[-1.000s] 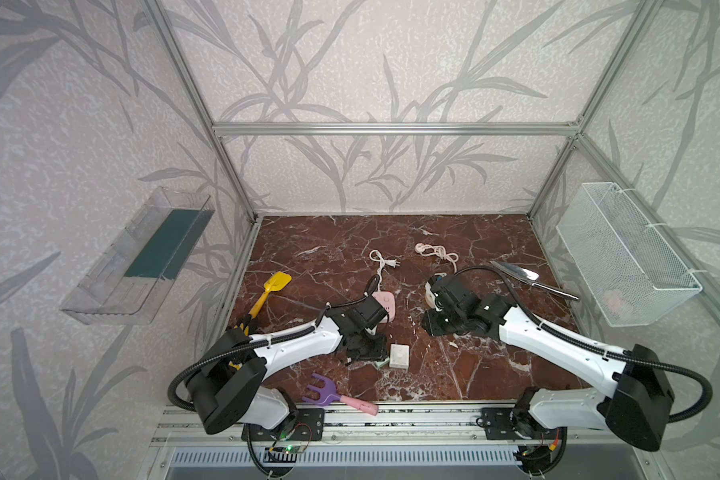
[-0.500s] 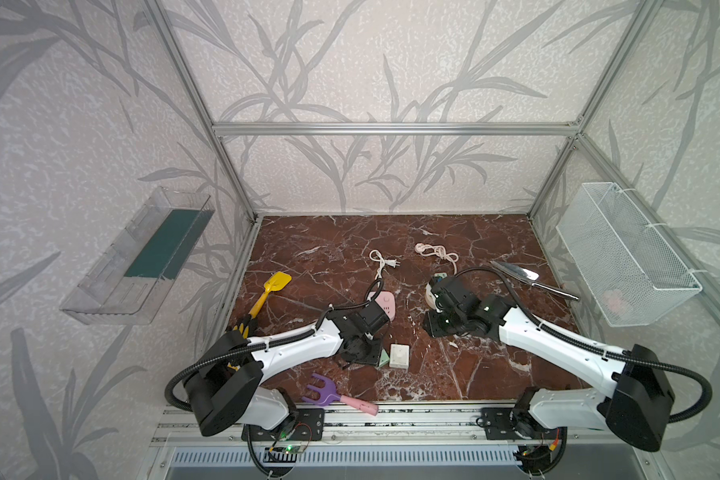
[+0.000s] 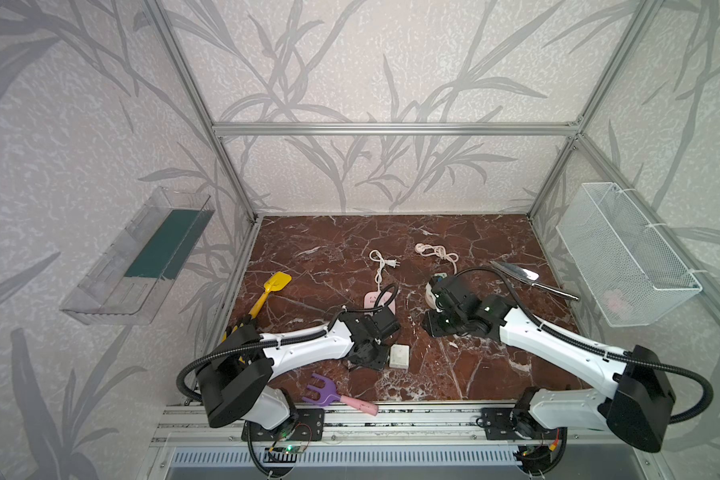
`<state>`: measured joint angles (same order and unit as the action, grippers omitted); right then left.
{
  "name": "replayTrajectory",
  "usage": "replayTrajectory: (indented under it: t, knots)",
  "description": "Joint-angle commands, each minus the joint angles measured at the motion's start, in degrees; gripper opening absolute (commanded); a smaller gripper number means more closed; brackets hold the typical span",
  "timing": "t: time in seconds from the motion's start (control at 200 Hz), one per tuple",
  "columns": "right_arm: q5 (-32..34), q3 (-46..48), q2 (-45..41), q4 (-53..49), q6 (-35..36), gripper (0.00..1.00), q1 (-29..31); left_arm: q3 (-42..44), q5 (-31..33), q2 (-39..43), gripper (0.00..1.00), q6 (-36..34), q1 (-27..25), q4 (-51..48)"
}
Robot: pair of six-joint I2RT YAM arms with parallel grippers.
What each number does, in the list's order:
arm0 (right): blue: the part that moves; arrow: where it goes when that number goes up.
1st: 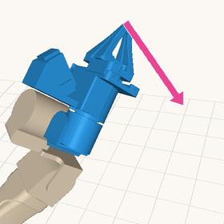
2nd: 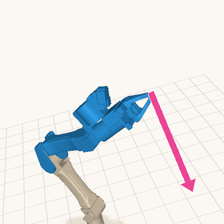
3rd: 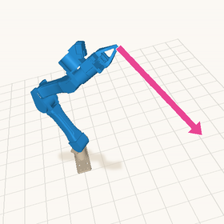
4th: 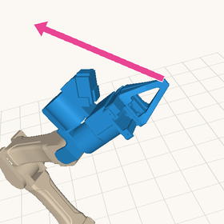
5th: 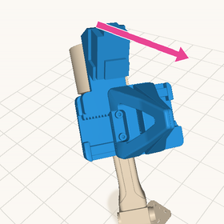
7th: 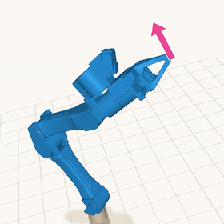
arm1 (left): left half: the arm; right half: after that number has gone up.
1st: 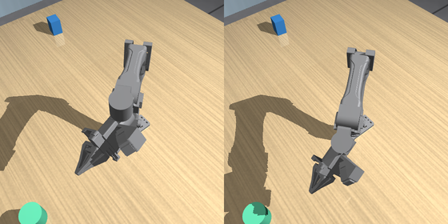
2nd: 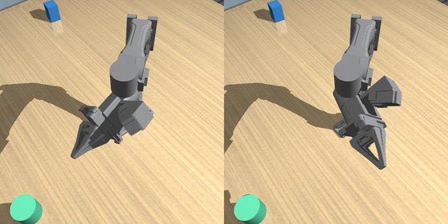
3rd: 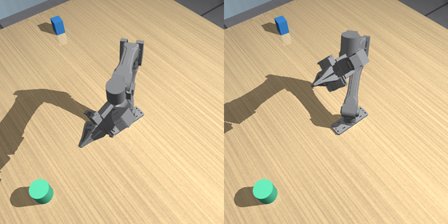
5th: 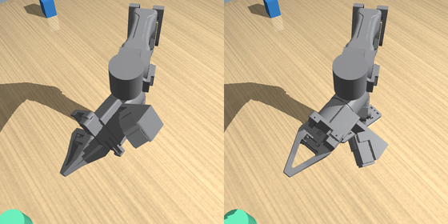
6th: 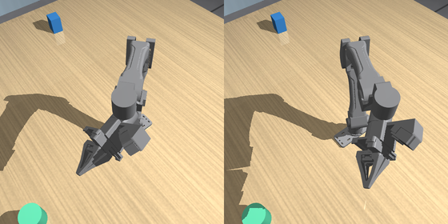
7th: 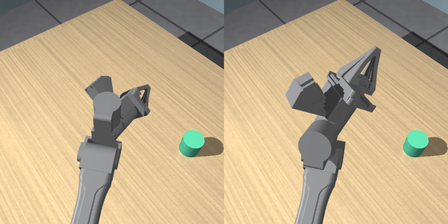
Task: Insert the plug
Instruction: 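Lower the left gripper over the mint adapter while the right hovers nearby, then close the left gripper on the mint green adapter beside the white adapter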
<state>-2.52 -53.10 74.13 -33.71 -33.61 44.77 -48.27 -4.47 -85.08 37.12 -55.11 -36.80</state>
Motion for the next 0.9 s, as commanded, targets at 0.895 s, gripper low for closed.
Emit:
replayTrajectory:
  t: [0.895]
  knots:
    - [0.8,2.3,-4.8,-0.1,0.5,0.37,-1.3,-7.9,-1.9,-4.8,0.59,1.0,-0.5,1.1]
